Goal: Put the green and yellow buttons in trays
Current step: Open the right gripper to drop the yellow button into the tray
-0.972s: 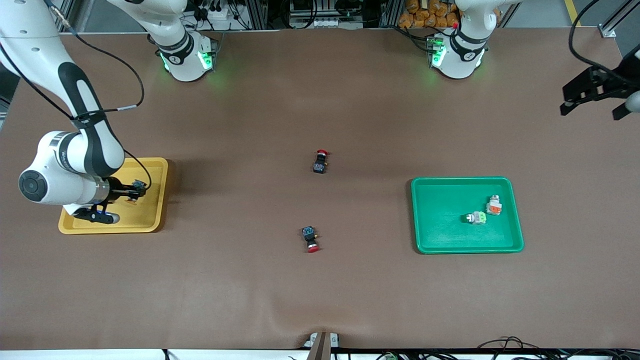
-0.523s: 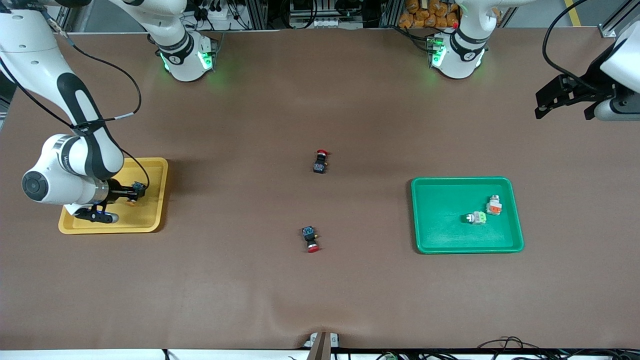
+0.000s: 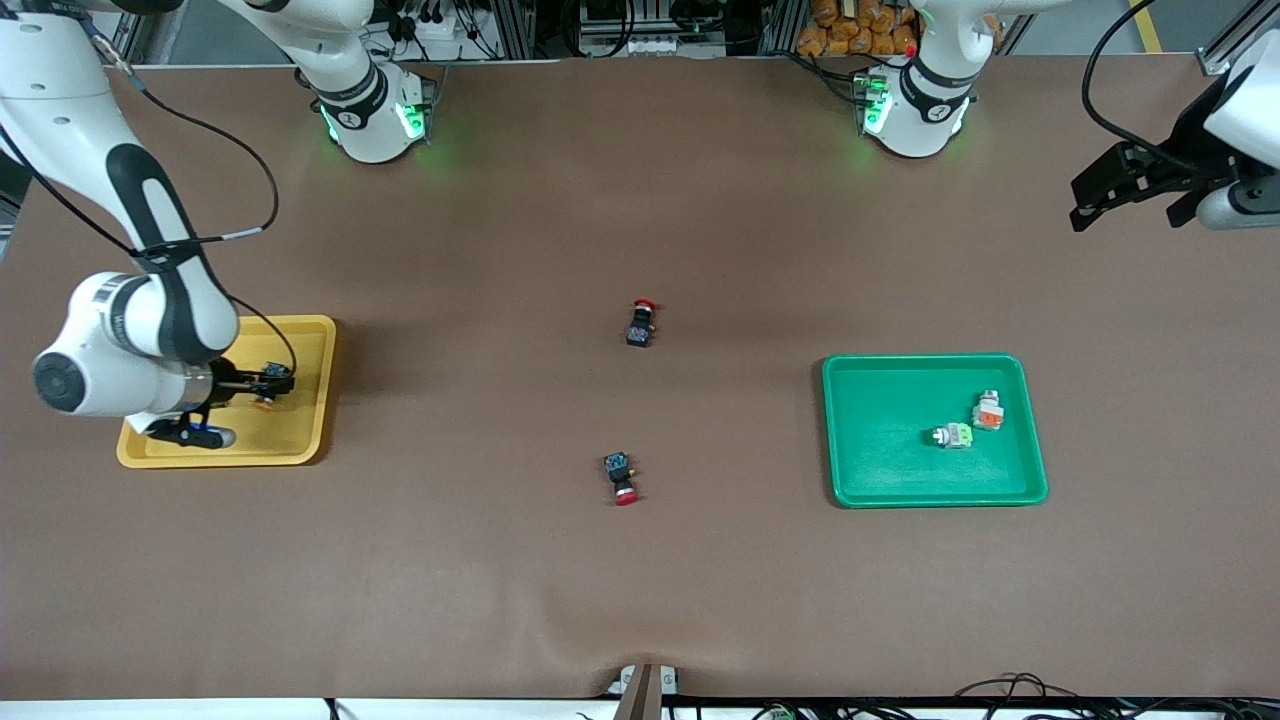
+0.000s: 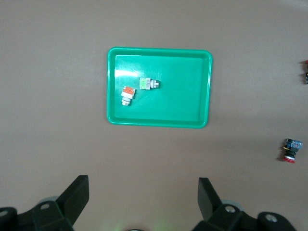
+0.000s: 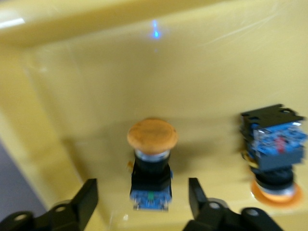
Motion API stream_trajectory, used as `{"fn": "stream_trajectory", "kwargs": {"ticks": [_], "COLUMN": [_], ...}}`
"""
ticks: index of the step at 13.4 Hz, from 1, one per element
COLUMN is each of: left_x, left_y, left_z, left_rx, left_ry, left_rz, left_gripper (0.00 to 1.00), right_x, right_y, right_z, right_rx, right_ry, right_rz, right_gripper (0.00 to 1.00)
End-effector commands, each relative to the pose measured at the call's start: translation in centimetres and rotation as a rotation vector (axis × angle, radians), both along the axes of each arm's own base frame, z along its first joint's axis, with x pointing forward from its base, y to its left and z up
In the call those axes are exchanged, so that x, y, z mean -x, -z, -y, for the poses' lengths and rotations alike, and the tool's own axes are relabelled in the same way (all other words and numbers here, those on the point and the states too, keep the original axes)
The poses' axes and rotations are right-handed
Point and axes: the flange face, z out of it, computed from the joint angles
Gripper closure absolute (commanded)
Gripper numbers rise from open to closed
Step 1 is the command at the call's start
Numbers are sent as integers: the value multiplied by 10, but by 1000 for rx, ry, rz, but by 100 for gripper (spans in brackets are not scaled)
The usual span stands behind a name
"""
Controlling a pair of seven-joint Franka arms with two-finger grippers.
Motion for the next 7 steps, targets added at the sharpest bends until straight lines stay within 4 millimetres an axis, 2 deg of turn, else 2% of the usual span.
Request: {"fn": "stream_trajectory", "kwargs": {"ticks": [1,4,5,7], "left_x": [5,3,4,6], "left_y": [-1,2,1,-1], "left_z": [-11,-12,-12,-14], "left_rx": [-8,-8,-8,0], "left_ry": [-17,-17,-16,-21], "left_rz": [19,8,10,3], "left_gripper": [0,0,0,0], "right_x": [-25,-54,-63,-76], "right_y": [-52,-122,-147,-183], "right_z": [-14,-22,-33,-49], "right_rx": [-12,-5,-4,1], "right_ry": [-20,-61,-96,-127], "right_rz": [4,81,118,160], "right_gripper": [0,0,0,0]}}
